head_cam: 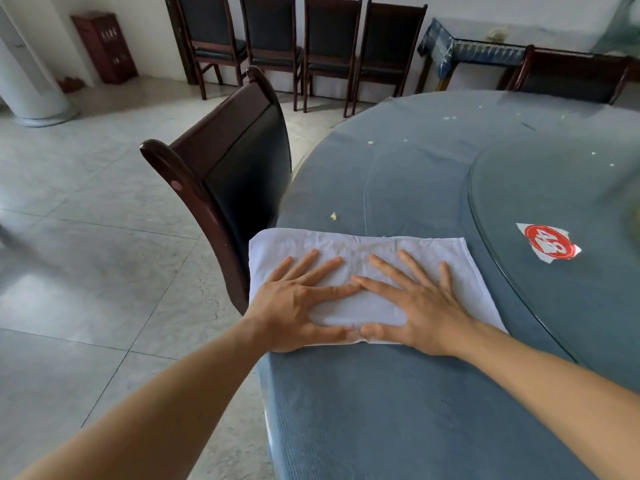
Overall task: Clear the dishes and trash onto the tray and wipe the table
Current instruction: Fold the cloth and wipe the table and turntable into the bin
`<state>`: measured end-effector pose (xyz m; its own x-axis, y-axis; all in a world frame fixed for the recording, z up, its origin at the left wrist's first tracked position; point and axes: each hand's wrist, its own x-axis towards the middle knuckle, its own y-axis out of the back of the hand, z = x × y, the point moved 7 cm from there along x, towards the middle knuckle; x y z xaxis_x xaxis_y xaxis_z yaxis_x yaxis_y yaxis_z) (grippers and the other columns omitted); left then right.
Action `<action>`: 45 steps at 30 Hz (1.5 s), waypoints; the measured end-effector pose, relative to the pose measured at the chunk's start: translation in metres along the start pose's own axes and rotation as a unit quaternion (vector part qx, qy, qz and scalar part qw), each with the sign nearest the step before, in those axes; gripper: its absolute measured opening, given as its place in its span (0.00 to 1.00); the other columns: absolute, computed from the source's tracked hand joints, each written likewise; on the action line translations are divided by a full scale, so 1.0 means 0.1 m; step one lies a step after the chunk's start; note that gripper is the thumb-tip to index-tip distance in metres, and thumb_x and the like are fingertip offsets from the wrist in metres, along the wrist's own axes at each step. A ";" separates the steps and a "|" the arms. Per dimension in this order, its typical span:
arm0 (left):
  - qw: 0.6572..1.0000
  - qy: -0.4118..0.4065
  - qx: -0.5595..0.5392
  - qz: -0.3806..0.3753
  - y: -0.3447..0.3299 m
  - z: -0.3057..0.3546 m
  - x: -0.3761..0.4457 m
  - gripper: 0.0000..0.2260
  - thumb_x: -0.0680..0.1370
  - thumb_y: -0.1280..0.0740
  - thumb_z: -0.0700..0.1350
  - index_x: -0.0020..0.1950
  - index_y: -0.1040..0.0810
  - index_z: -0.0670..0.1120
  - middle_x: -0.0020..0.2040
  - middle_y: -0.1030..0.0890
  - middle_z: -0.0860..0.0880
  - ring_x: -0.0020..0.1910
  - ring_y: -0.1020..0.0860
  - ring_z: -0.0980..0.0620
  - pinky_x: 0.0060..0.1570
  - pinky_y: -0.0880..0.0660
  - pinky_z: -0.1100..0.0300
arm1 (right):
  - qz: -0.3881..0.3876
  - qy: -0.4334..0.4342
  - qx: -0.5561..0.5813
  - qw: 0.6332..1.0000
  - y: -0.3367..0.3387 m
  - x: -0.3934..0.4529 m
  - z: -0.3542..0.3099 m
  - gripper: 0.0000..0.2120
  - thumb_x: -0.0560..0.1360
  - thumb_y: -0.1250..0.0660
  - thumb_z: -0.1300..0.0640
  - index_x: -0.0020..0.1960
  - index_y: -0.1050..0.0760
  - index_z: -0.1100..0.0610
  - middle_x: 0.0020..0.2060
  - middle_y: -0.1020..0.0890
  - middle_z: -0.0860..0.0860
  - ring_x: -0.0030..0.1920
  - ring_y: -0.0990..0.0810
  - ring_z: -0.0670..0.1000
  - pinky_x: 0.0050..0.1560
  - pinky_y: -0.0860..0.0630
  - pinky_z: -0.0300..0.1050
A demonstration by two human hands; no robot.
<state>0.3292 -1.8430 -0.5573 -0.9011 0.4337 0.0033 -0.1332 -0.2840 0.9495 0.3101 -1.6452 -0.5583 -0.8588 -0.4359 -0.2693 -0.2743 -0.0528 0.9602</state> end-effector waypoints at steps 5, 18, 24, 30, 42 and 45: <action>1.000 -0.016 0.002 -0.006 0.09 -0.28 0.42 0.33 0.66 0.50 0.83 0.72 0.49 0.81 0.81 0.53 0.67 0.80 0.63 0.61 0.79 0.62 0.50 | 0.010 -0.026 0.024 0.999 0.12 0.36 0.09 0.42 0.60 0.62 0.12 0.73 0.64 0.19 0.78 0.67 0.29 0.80 0.73 0.48 0.72 0.68 0.77; 0.997 -0.077 0.016 -0.025 0.34 -1.03 1.77 0.31 0.70 0.46 0.81 0.72 0.47 0.81 0.80 0.52 0.70 0.80 0.60 0.62 0.80 0.59 0.51 | 0.024 -0.114 0.051 0.992 0.48 1.45 0.49 0.41 0.62 0.62 0.14 0.74 0.64 0.20 0.79 0.66 0.30 0.80 0.73 0.48 0.73 0.67 0.77; 0.994 -0.097 0.020 -0.036 0.43 -1.29 2.35 0.31 0.70 0.44 0.80 0.72 0.47 0.80 0.80 0.53 0.69 0.79 0.63 0.64 0.79 0.60 0.52 | 0.029 -0.139 0.043 0.989 0.63 1.94 0.71 0.41 0.61 0.65 0.13 0.72 0.67 0.20 0.78 0.68 0.30 0.80 0.73 0.48 0.73 0.65 0.76; 0.989 -0.126 0.022 -0.068 0.50 -1.43 2.81 0.33 0.69 0.43 0.80 0.73 0.49 0.80 0.81 0.55 0.68 0.80 0.64 0.62 0.79 0.63 0.51 | 0.026 -0.155 0.050 0.986 0.72 2.27 0.93 0.40 0.64 0.59 0.13 0.72 0.67 0.20 0.78 0.69 0.30 0.80 0.73 0.49 0.73 0.67 0.76; 0.974 -0.215 0.023 -0.060 0.54 -1.59 3.46 0.34 0.65 0.47 0.84 0.71 0.50 0.82 0.80 0.56 0.67 0.80 0.64 0.61 0.80 0.59 0.49 | 0.047 -0.205 0.097 0.973 0.85 2.52 1.13 0.42 0.66 0.51 0.14 0.75 0.62 0.21 0.78 0.67 0.30 0.80 0.74 0.49 0.72 0.68 0.78; 0.971 -0.226 0.028 -0.070 0.54 -1.61 3.56 0.35 0.64 0.50 0.85 0.69 0.54 0.84 0.80 0.56 0.67 0.80 0.63 0.61 0.80 0.60 0.50 | 0.040 -0.222 0.106 0.969 0.86 2.55 1.15 0.44 0.63 0.55 0.13 0.76 0.61 0.22 0.79 0.66 0.31 0.80 0.73 0.51 0.71 0.68 0.79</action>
<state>-0.0650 -1.8411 -0.5555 -0.6013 0.7990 -0.0018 -0.2077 -0.1541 0.9660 0.0174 -1.6576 -0.5526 -0.9696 0.0002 -0.2448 -0.2412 0.1711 0.9553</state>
